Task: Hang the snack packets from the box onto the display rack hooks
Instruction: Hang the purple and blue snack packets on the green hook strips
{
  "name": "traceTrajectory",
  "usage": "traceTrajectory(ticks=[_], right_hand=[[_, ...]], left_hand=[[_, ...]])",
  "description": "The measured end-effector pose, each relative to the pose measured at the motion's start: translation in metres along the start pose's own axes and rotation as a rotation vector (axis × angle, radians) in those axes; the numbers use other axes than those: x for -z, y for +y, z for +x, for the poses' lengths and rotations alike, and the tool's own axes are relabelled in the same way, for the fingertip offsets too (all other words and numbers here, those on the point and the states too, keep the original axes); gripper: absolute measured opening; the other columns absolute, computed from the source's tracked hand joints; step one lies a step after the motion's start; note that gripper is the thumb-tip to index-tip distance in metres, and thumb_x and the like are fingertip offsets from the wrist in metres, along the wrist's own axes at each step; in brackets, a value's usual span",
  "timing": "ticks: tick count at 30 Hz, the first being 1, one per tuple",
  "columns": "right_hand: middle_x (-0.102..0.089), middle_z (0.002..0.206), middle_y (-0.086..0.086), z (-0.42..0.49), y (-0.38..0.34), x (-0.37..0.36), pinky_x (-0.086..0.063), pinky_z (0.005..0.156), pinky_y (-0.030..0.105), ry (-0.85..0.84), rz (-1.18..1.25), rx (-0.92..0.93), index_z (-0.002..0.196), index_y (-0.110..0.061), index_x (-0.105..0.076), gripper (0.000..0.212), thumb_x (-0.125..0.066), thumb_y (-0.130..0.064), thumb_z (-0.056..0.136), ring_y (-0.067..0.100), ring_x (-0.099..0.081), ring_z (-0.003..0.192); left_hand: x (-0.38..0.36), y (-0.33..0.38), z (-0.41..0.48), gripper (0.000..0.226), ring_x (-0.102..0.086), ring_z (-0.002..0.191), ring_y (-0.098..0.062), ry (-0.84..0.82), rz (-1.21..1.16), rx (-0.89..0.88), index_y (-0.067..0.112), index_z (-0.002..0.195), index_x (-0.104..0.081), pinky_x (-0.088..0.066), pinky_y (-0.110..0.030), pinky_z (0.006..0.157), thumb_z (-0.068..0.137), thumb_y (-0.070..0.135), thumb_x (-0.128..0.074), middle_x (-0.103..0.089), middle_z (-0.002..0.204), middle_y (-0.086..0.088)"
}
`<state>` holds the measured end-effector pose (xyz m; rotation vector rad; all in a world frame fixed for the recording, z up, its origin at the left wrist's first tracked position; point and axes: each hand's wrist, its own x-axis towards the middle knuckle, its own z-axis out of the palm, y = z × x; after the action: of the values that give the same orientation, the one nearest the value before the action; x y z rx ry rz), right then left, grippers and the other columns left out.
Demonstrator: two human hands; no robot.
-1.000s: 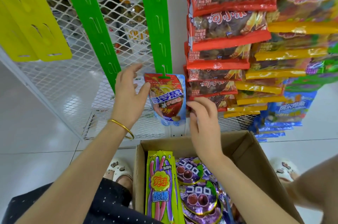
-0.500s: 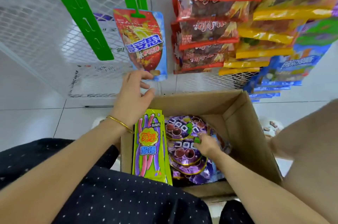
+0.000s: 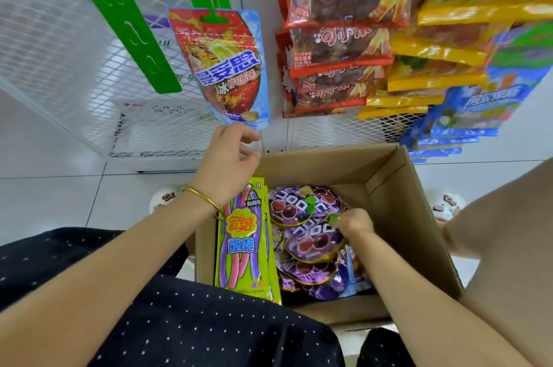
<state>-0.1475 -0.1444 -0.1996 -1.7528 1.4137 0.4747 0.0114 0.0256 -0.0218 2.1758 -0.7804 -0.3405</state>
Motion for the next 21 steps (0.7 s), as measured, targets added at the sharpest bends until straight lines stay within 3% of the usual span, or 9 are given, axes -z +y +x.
traceTrajectory(ticks=[1,2,4,7,12,14,16,19,21], right_hand=[[-0.064,0.098,0.016,-0.001,-0.002,0.013,-0.045,0.079,0.029,0.042,-0.052,0.042,0.086,-0.005,-0.067,0.011,-0.061,-0.013,0.084,0.025,-0.061,0.085],[-0.064,0.092,0.016,-0.006,-0.007,0.026,-0.044,0.078,0.029,0.052,-0.033,0.121,0.080,-0.007,-0.068,0.008,-0.061,-0.010,0.084,0.025,-0.061,0.079],[-0.058,0.074,0.010,-0.023,-0.021,0.052,-0.041,0.069,0.025,0.007,0.127,0.313,0.063,-0.014,-0.059,0.024,-0.064,0.001,0.081,0.013,-0.048,0.061],[-0.054,0.070,0.003,-0.063,-0.045,0.086,-0.038,0.055,0.012,-0.091,0.280,0.541,0.078,-0.007,-0.060,0.015,-0.062,0.007,0.082,0.009,-0.046,0.062],[-0.060,0.073,0.003,-0.109,-0.075,0.113,-0.049,0.060,0.022,-0.359,0.505,0.656,0.082,-0.010,-0.059,0.012,-0.054,-0.002,0.090,0.012,-0.059,0.065],[-0.060,0.077,0.004,-0.122,-0.089,0.110,-0.048,0.065,0.026,-0.395,0.545,0.698,0.085,-0.009,-0.058,0.011,-0.053,-0.001,0.091,0.015,-0.059,0.070],[-0.061,0.077,0.002,-0.134,-0.102,0.102,-0.047,0.063,0.022,-0.425,0.584,0.755,0.081,-0.011,-0.057,0.015,-0.052,0.001,0.090,0.013,-0.058,0.070],[-0.064,0.075,-0.004,-0.153,-0.124,0.083,-0.047,0.066,0.016,-0.388,0.524,0.897,0.081,-0.013,-0.059,0.014,-0.057,-0.001,0.088,0.007,-0.059,0.071],[-0.066,0.085,0.003,-0.166,-0.140,0.065,-0.046,0.076,0.024,-0.309,0.396,1.012,0.089,-0.010,-0.062,0.004,-0.064,-0.010,0.086,0.013,-0.061,0.081]], left_hand=[[-0.001,0.003,0.002,0.020,-0.054,0.079,0.001,-0.022,0.013,0.004,0.019,0.100,-0.052,-0.039,-0.002,0.069,0.087,0.005,-0.056,-0.050,0.116,-0.007],[-0.002,0.007,0.003,0.018,-0.055,0.079,-0.003,-0.049,0.025,0.004,0.018,0.099,-0.053,-0.040,-0.006,0.070,0.086,0.005,-0.056,-0.052,0.113,-0.007],[-0.007,0.016,0.006,0.015,-0.055,0.084,-0.012,-0.108,0.041,-0.011,0.013,0.099,-0.057,-0.044,-0.013,0.073,0.086,0.005,-0.056,-0.056,0.107,-0.007],[-0.012,0.024,0.003,0.020,-0.054,0.090,-0.014,-0.170,0.048,-0.033,0.006,0.106,-0.059,-0.040,-0.009,0.069,0.087,0.007,-0.057,-0.060,0.108,-0.008],[-0.001,0.026,-0.002,0.042,-0.056,0.094,-0.015,-0.278,-0.016,0.031,0.009,0.123,-0.053,-0.043,-0.023,0.086,0.085,0.017,-0.065,-0.058,0.115,-0.005],[0.011,0.026,-0.003,0.034,-0.059,0.091,-0.025,-0.278,-0.065,0.016,0.006,0.111,-0.059,-0.047,-0.032,0.087,0.082,0.022,-0.068,-0.064,0.106,-0.014],[0.025,0.022,-0.006,0.041,-0.059,0.082,-0.028,-0.238,-0.068,0.004,-0.002,0.095,-0.062,-0.046,-0.038,0.078,0.077,0.034,-0.066,-0.063,0.095,-0.026],[0.049,0.005,-0.012,0.067,-0.051,0.078,-0.018,-0.171,-0.133,0.027,-0.010,0.090,-0.058,-0.046,-0.046,0.077,0.064,0.052,-0.060,-0.057,0.083,-0.012],[0.064,-0.005,-0.015,0.069,-0.048,0.077,-0.017,-0.138,-0.157,0.053,-0.012,0.088,-0.057,-0.043,-0.043,0.073,0.063,0.053,-0.058,-0.054,0.079,-0.013]])
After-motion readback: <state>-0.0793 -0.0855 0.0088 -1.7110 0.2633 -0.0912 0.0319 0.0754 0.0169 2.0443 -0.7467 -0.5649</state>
